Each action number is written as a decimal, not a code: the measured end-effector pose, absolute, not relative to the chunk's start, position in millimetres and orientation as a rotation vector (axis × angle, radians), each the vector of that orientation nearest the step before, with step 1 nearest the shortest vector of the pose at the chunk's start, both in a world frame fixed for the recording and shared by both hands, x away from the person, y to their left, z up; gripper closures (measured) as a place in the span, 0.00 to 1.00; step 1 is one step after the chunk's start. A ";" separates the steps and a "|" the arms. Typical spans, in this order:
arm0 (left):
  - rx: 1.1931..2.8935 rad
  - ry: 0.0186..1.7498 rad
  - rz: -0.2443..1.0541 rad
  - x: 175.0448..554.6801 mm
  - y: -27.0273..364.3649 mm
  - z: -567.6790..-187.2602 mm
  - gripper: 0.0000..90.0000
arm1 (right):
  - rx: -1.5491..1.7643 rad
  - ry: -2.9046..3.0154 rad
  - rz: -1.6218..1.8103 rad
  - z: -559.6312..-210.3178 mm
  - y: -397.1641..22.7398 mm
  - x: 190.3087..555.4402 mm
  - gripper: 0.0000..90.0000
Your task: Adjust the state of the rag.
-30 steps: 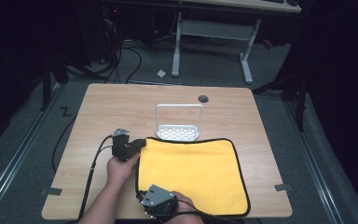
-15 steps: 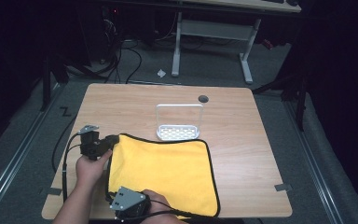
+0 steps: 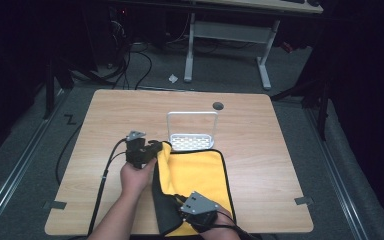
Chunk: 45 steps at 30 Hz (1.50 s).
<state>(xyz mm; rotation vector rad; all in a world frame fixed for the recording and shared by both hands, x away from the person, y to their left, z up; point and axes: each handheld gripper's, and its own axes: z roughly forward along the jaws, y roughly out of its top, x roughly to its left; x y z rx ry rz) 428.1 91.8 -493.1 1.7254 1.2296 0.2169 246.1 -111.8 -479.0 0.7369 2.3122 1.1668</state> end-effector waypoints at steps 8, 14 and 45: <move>1.729 1.208 0.208 429.4 39.7 -494.2 0.91 | 0.834 2.270 1.099 -490.1 -163.7 235.0 0.89; 1.729 1.224 0.191 431.8 14.9 -491.4 0.91 | 0.891 2.223 1.112 -486.5 -188.5 228.3 0.89; 1.795 1.025 0.042 424.6 -84.6 -495.7 0.70 | 0.948 2.196 1.142 -487.2 -232.1 215.3 0.65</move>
